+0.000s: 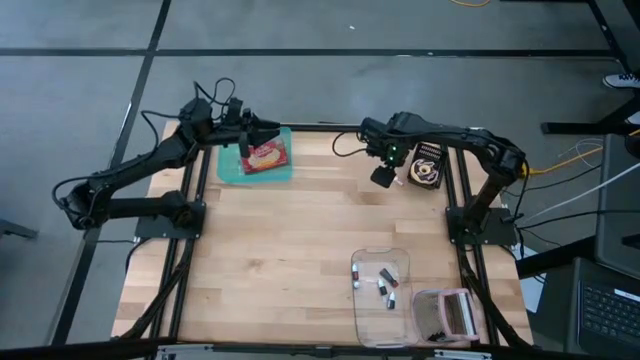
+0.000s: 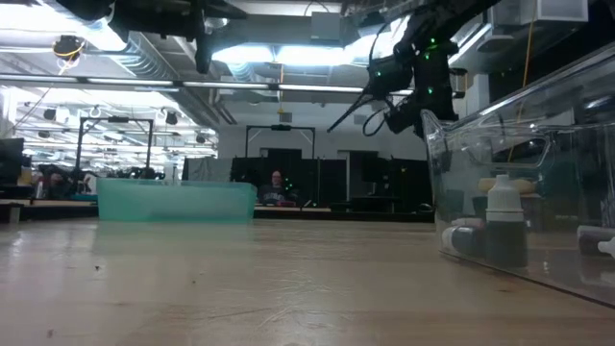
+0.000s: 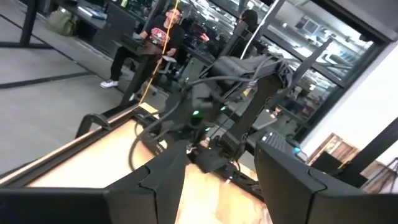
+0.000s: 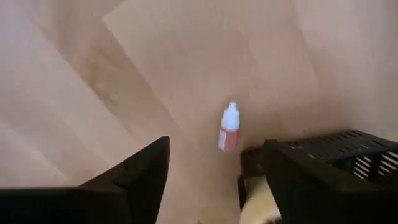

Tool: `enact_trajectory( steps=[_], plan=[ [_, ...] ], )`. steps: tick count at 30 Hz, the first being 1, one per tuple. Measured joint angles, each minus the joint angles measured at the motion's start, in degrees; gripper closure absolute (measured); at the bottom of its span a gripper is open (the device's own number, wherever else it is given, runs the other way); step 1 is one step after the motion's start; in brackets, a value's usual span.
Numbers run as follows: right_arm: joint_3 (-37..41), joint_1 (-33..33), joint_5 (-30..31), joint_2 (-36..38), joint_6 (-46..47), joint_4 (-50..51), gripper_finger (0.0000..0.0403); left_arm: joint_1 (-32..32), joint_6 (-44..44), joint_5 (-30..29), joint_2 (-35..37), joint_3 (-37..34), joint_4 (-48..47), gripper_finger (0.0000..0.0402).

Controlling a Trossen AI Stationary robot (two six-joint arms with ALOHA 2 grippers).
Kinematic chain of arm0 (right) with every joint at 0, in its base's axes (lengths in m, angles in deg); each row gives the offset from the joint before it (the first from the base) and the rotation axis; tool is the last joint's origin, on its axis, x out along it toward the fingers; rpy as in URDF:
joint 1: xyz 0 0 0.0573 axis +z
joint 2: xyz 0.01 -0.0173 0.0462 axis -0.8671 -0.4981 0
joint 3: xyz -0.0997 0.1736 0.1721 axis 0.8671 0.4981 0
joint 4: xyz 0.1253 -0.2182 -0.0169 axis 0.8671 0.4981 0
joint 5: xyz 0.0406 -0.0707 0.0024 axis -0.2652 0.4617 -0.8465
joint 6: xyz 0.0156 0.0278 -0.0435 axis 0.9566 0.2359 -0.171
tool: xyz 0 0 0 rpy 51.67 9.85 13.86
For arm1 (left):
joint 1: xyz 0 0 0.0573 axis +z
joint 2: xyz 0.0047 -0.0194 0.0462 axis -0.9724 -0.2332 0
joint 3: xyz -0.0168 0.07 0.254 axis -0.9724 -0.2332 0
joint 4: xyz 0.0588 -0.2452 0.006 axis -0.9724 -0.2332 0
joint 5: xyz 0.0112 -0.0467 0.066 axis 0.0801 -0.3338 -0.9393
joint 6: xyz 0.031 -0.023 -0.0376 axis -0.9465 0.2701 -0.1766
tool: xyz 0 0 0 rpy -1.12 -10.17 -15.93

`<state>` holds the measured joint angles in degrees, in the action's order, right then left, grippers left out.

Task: Pick & Place Food Item
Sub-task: Put the orange food coloring bottle into the transparent bin

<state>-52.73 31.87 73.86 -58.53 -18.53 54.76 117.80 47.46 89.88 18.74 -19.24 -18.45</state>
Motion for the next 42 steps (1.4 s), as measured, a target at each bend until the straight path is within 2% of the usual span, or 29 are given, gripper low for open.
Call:
enact_trajectory(
  steps=[8, 15, 29, 42],
  plan=[
    [11.2, -0.1, -0.4, -0.1, 1.8, -5.6, 0.0175, -1.7, 4.4, -1.6, 0.0, 0.0, 0.0, 0.0217],
    [17.0, -0.6, -0.4, -0.1, 0.1, -15.7, 0.0189, -2.4, 9.4, -2.9, 0.0, 0.0, 0.0, 0.0217],
    [17.6, -6.2, 1.5, -0.1, -7.9, -17.6, 0.0189, -4.5, 10.5, -8.9, 0.0, 0.0, -0.1, 0.0217],
    [17.6, -7.8, -3.1, -2.0, -9.2, -19.8, 0.0189, -4.6, 10.6, -9.0, 0.0, 0.0, -0.2, 0.0217]
  ],
)
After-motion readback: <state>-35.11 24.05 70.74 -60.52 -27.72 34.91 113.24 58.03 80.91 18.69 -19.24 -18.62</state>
